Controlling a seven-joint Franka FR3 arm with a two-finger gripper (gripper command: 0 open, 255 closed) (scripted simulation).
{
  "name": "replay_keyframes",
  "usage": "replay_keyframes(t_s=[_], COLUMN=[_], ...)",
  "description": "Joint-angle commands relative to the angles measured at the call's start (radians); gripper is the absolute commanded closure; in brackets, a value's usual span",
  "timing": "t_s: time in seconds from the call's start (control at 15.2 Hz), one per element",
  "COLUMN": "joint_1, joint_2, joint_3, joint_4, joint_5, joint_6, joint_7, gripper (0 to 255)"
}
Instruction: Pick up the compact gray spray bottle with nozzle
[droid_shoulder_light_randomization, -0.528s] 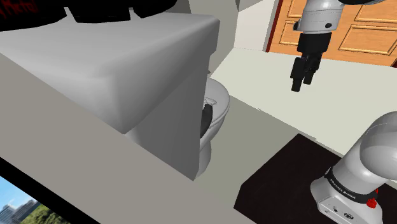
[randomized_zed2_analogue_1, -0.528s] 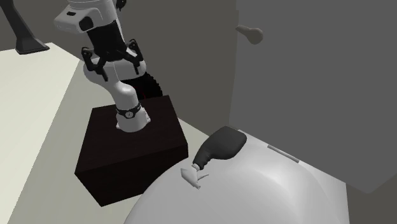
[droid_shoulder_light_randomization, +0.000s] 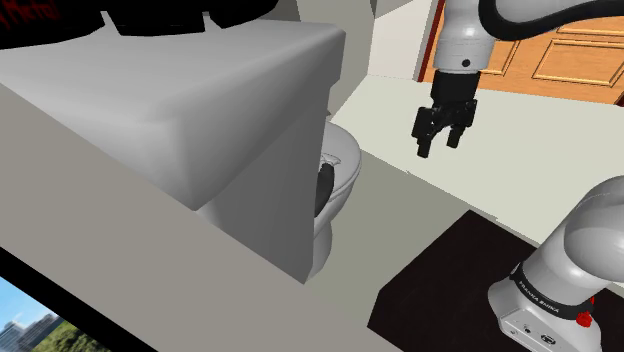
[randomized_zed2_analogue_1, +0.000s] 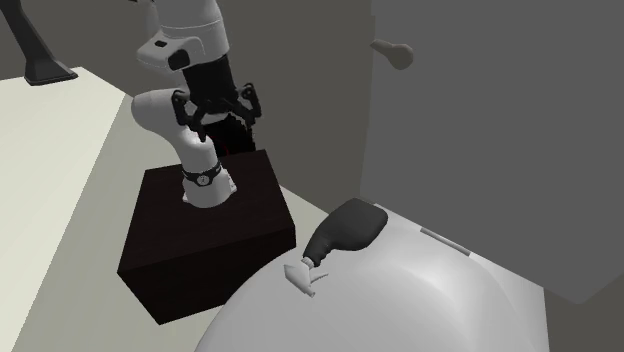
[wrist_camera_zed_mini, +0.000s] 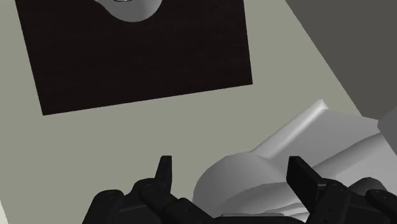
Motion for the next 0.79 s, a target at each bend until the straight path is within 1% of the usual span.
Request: replay_keyframes(t_s=[0.0, 0.2, 0.4, 0.59, 0.73], joint_1=[-0.012, -0.037, -0.069, -0.108, -0.135], joint_2=[0.048, 0.130, 0.226, 0.334, 0.413], joint_3=[0.056, 0.134, 0.210, 0.283, 0.329], joint_4=[0.010, 0.035, 0.075, 0.129, 0.171], joint_5=[0.028, 0.050, 0.050, 0.024, -0.011], joint_6=[0.064, 0.154, 0.241, 0.322, 0.370], joint_7=[0.099, 0.237, 0.378, 0.526, 0.631], gripper=[0, 0, 0, 0, 0])
